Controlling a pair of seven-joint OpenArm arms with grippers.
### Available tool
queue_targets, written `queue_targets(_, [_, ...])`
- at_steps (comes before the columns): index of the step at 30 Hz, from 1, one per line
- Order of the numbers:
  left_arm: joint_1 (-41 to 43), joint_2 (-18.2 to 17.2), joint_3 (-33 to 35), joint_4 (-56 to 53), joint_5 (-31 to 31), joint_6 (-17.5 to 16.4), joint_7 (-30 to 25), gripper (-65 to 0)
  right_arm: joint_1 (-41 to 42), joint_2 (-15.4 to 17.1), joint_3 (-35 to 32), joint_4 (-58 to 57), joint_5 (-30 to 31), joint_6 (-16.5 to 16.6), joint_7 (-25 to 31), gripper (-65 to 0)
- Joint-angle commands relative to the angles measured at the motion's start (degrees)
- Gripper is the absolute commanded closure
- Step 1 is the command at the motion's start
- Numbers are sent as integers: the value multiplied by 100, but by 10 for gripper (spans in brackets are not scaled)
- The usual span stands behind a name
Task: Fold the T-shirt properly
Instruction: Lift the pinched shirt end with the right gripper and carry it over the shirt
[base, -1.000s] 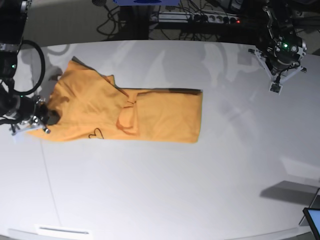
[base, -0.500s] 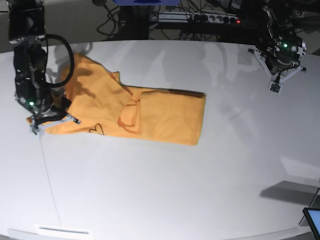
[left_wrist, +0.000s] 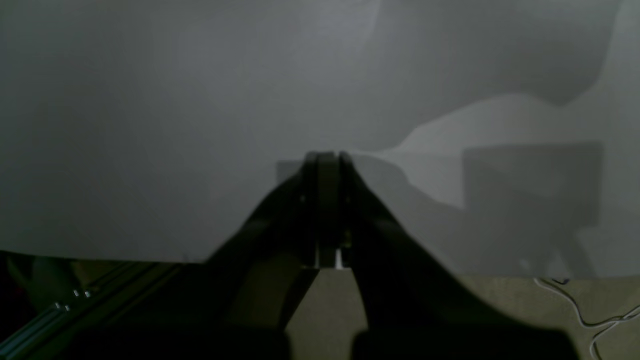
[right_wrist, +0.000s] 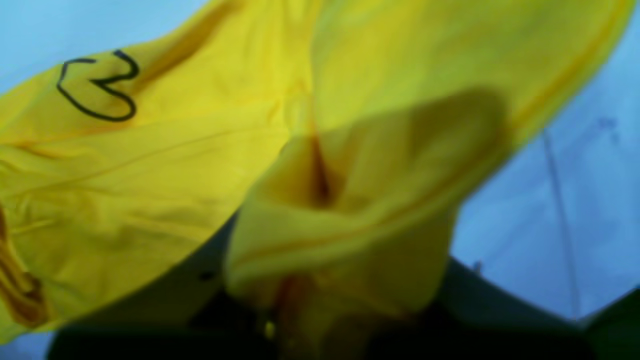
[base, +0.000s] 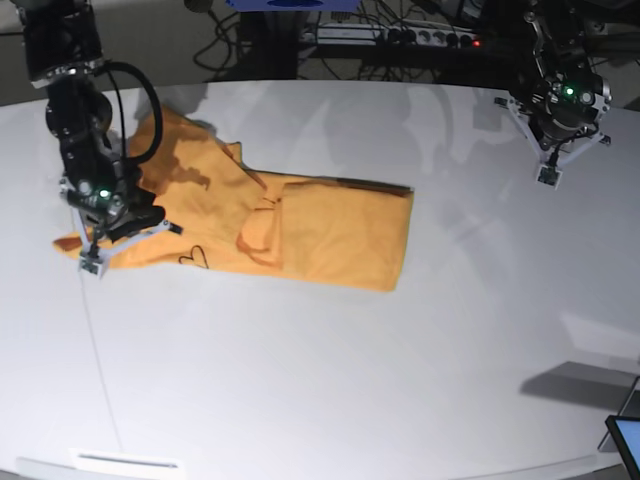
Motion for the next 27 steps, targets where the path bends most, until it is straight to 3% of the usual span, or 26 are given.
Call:
queue_targets(1, [-16, -70, -25, 81, 39, 25, -32, 0, 114, 37, -25, 200, -249, -3, 128, 0])
queue_targets(8, [10, -61, -25, 81, 39, 25, -32, 0, 114, -104, -165, 473, -1119, -3, -66, 0])
queue_targets(11, [1, -61, -25, 81, 39, 25, -32, 0, 114, -122, -200, 508, -1216, -3, -83, 0])
queue_targets(15, [-7, -61, -25, 81, 39, 25, -24, 0, 114, -104, -640, 508, -1453, -3, -118, 0])
queue_targets(22, [-7, -61, -25, 81, 48, 25, -15, 0, 96, -376, -1431, 499, -2992, -3, -118, 0])
queue_targets(27, [-7, -61, -25, 72, 48, 25, -15, 0, 96, -614, -1844, 499, -3308, -3, -110, 0])
